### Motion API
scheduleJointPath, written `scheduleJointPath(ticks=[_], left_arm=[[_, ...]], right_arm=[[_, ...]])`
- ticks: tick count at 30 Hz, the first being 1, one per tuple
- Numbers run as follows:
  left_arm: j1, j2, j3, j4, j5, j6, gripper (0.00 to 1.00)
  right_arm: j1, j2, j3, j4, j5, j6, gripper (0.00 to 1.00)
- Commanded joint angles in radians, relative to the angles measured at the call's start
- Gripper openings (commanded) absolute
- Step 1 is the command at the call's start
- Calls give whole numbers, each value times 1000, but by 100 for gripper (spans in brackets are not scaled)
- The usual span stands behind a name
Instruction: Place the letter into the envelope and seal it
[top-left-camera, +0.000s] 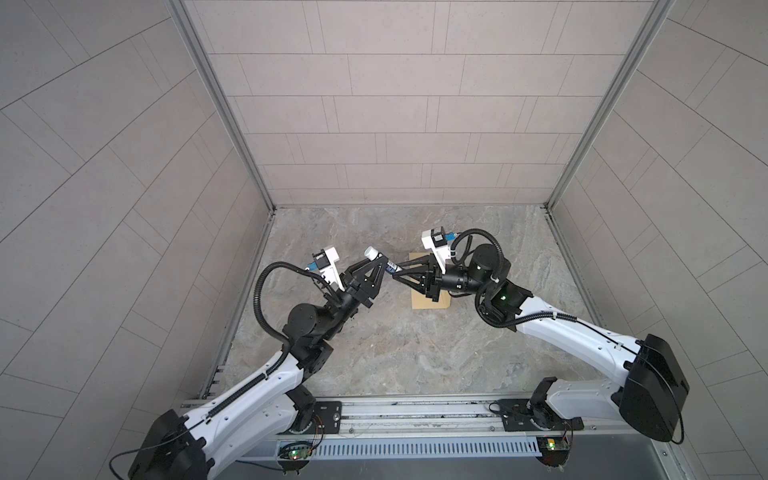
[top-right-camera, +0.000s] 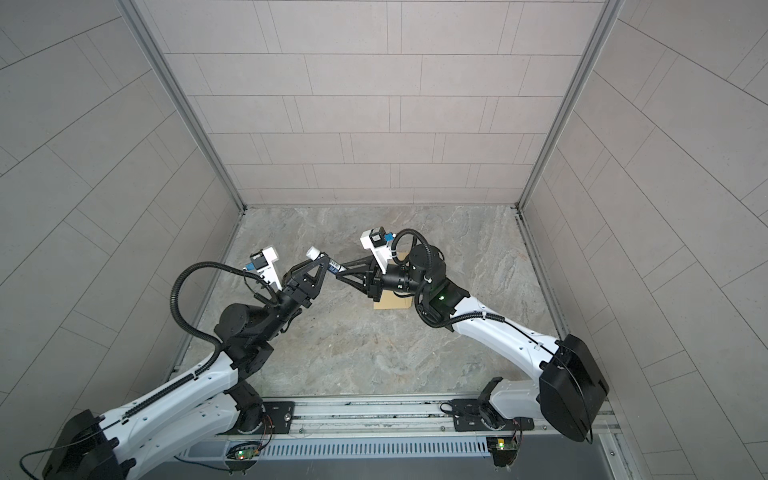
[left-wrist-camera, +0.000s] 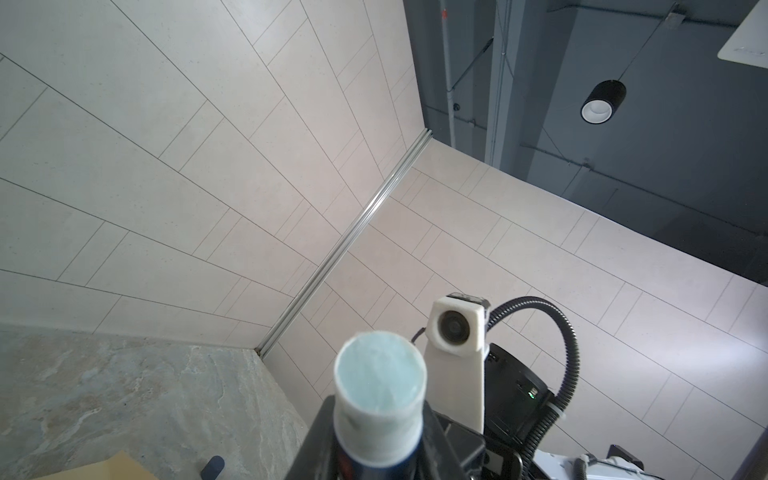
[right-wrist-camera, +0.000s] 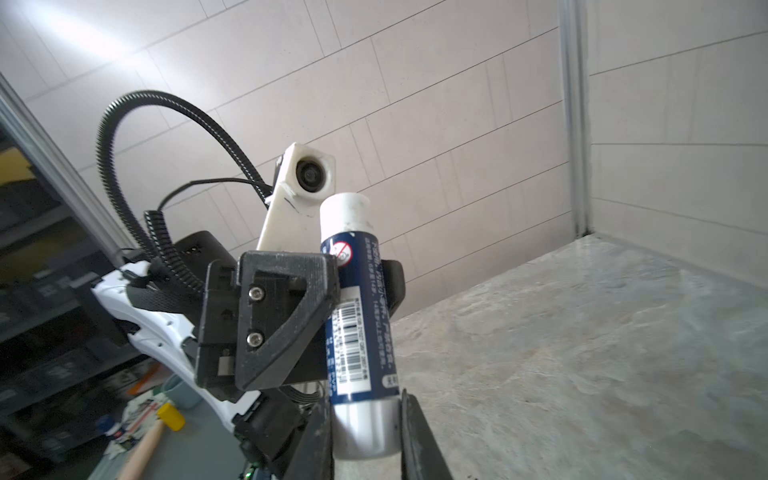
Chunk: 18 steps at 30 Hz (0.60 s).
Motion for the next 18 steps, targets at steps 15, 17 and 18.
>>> scheduleJointPath(ticks=[15,17,18], left_arm=[[-7,-19,31,-64,8,0,0],[-7,-24,33,-84,-27,-20,0],[-7,-24,31,-85,-38,-26,0]], right_arm=[[-32,6,0,52,189,35,29],[32,-48,-5,-97,335,-181,49],[83,-76,-12,-162,444,-310,57]])
